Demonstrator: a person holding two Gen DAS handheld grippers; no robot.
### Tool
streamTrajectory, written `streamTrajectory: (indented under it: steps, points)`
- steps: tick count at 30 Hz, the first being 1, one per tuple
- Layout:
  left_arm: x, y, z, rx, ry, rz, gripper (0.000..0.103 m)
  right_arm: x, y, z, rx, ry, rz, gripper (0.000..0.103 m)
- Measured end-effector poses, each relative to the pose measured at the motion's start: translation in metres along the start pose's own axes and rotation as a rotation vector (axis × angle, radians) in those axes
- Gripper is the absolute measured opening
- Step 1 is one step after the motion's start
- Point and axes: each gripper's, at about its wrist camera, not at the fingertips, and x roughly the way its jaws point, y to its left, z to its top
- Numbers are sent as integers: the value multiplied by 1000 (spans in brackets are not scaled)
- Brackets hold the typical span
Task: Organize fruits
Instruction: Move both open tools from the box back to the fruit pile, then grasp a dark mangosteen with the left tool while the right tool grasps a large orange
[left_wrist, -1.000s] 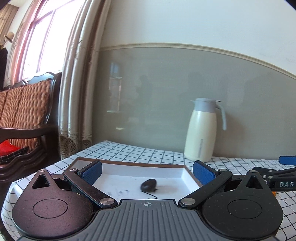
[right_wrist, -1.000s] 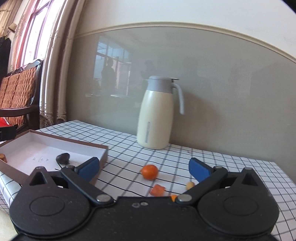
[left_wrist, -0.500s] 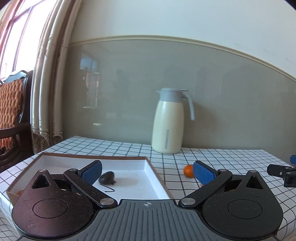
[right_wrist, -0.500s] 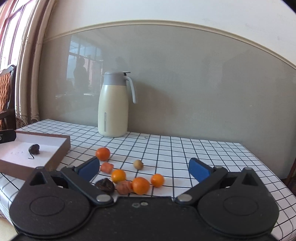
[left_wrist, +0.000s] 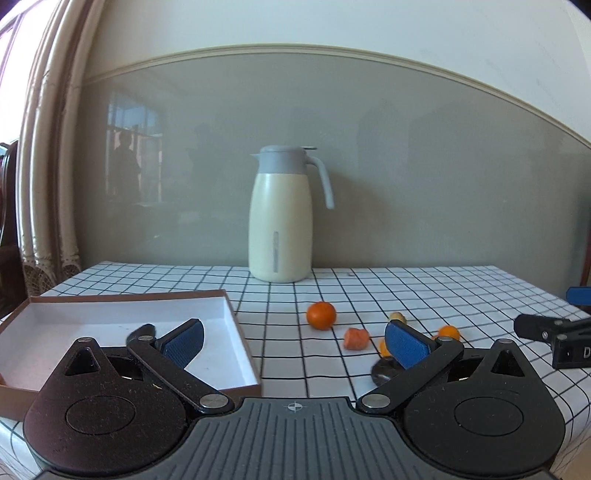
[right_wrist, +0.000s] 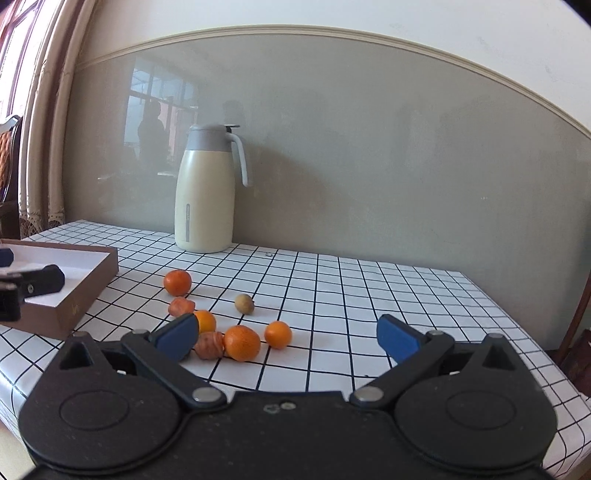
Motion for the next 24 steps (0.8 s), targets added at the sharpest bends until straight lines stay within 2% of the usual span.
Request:
streamTrajectory:
  steps: [7,14,24]
  points:
    - [10,-19,-6,42,37,-34,103,12,-7,-4,31,28,20,96]
    - [18,-32,-12,63,61,-54,103,23,-11,-8,44,60,36,85]
    - [33,-41,-21,63,92,-65,103,35,-14,-14,51,75,36,85]
